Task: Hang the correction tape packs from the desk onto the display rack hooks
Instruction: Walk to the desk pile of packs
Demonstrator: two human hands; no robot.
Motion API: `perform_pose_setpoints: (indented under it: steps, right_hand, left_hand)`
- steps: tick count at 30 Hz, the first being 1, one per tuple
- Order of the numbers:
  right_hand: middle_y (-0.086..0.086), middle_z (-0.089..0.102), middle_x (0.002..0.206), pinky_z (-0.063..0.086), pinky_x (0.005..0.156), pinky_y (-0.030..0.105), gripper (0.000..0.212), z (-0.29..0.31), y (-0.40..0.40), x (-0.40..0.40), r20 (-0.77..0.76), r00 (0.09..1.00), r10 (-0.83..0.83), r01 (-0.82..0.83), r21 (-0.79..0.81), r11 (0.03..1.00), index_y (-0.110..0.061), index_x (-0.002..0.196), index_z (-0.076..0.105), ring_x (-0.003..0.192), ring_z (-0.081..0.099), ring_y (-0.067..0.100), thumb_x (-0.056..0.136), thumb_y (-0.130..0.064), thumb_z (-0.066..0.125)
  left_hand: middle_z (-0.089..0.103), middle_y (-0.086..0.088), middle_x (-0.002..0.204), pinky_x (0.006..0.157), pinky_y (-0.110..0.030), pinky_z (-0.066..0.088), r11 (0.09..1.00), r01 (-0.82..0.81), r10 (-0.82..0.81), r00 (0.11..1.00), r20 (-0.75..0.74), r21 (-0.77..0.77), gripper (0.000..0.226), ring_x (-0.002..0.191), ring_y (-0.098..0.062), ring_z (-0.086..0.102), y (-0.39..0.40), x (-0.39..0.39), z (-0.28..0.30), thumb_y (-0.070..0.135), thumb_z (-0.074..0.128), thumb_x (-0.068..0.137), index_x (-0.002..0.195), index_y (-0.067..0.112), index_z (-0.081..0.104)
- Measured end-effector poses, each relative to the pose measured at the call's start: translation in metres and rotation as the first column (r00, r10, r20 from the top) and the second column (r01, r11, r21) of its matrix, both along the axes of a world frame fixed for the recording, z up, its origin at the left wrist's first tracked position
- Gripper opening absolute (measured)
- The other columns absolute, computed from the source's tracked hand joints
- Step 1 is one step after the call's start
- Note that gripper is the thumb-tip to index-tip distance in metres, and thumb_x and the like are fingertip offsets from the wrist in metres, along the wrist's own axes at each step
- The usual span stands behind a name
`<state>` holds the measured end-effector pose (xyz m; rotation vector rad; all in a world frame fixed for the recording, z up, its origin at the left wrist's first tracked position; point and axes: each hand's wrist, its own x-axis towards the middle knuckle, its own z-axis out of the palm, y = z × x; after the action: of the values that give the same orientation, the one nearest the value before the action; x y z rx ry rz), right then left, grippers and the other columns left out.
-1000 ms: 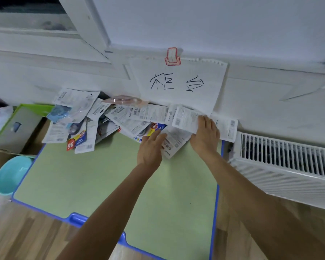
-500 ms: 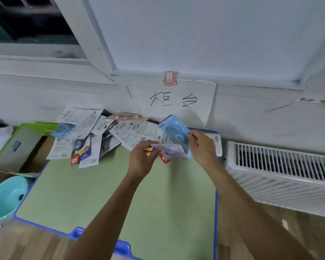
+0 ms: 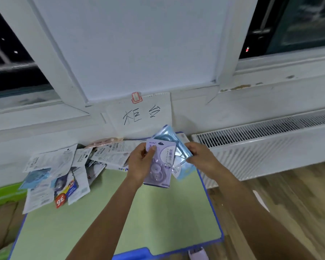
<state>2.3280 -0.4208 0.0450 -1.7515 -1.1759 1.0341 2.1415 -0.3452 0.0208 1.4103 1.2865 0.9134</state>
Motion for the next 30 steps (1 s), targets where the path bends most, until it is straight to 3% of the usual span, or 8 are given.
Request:
perform_pose_setpoints:
  steps: [5,9,12,15,18,21,26,30]
  right_hand:
    - [0.006,0.060,0.069,0.042,0.055,0.025,0.017,0.006,-0.078,-0.003,-0.045,0.956,-0.289,0.293,0.145,0.945,-0.016,0.080,0.063,0.057,0.052,0.011,0.088,-0.002,0.060]
    - [-0.010,0.031,0.046,0.022,0.047,0.023,0.050,0.013,-0.138,0.004,-0.042,0.817,-0.575,0.570,0.205,0.796,-0.023,0.049,0.035,0.048,0.028,0.007,0.084,-0.022,0.070]
    - [0.003,0.046,0.055,0.029,0.054,0.029,0.036,0.026,-0.188,0.015,-0.097,0.727,-0.680,0.685,0.175,0.707,-0.010,0.057,0.054,0.055,0.042,0.015,0.083,-0.028,0.070]
    - [0.008,0.055,0.064,0.035,0.056,0.032,0.030,0.038,-0.241,0.026,-0.133,0.680,-0.721,0.732,0.166,0.661,0.006,0.077,0.063,0.060,0.050,0.017,0.086,-0.022,0.068]
    - [0.004,0.064,0.065,0.045,0.054,0.025,0.014,0.052,-0.301,0.032,-0.211,0.674,-0.707,0.738,0.195,0.646,-0.002,0.073,0.068,0.060,0.060,0.015,0.084,0.003,0.061]
    - [0.008,0.067,0.074,0.050,0.058,0.027,0.029,0.060,-0.364,0.032,-0.263,0.626,-0.734,0.779,0.181,0.600,-0.008,0.077,0.069,0.067,0.064,0.019,0.079,0.016,0.053]
    - [0.010,0.062,0.069,0.041,0.056,0.026,0.020,0.058,-0.470,0.028,-0.283,0.323,-0.903,0.943,0.173,0.283,-0.008,0.075,0.066,0.056,0.055,0.014,0.083,0.010,0.060]
    - [0.006,0.059,0.063,0.039,0.057,0.028,0.025,0.053,-0.561,0.017,-0.293,0.075,-0.953,0.982,0.188,0.020,-0.014,0.064,0.056,0.058,0.052,0.016,0.084,-0.002,0.066]
  left_hand:
    - [0.053,0.010,0.057,0.056,-0.031,0.038,0.981,0.193,-0.193,0.981,-0.023,0.016,0.027,0.058,-0.015,0.048,-0.039,0.010,0.004,0.027,0.062,0.091,0.067,0.020,0.054]
    - [0.054,-0.003,0.065,0.059,-0.035,0.038,0.924,0.377,-0.374,0.926,-0.044,0.070,0.031,0.059,-0.013,0.047,-0.074,0.041,0.016,0.030,0.061,0.092,0.075,0.005,0.055]
    - [0.060,-0.023,0.078,0.064,-0.044,0.047,0.832,0.551,-0.552,0.834,0.000,0.064,0.033,0.069,-0.018,0.053,-0.111,0.075,0.028,0.028,0.059,0.093,0.087,-0.005,0.055]
    - [0.057,-0.025,0.077,0.062,-0.044,0.045,0.682,0.729,-0.729,0.684,-0.025,0.056,0.035,0.066,-0.019,0.051,-0.155,0.109,0.037,0.026,0.058,0.095,0.087,-0.007,0.051]
    - [0.047,-0.010,0.062,0.054,-0.031,0.033,0.539,0.838,-0.833,0.545,-0.098,0.081,0.033,0.055,-0.016,0.042,-0.203,0.137,0.044,0.026,0.056,0.096,0.071,0.007,0.046]
    - [0.054,-0.002,0.063,0.057,-0.033,0.039,0.459,0.886,-0.884,0.463,-0.065,0.058,0.025,0.058,-0.015,0.050,-0.257,0.161,0.049,0.022,0.056,0.095,0.072,0.015,0.051]
    - [0.066,-0.005,0.073,0.062,-0.028,0.051,0.347,0.938,-0.938,0.347,0.011,-0.016,0.021,0.067,-0.012,0.064,-0.360,0.187,0.051,0.028,0.057,0.095,0.079,0.014,0.057]
    - [0.071,-0.016,0.093,0.079,-0.046,0.054,0.247,0.967,-0.962,0.253,0.100,-0.068,0.013,0.083,-0.026,0.067,-0.456,0.198,0.051,0.027,0.059,0.094,0.089,0.016,0.064]
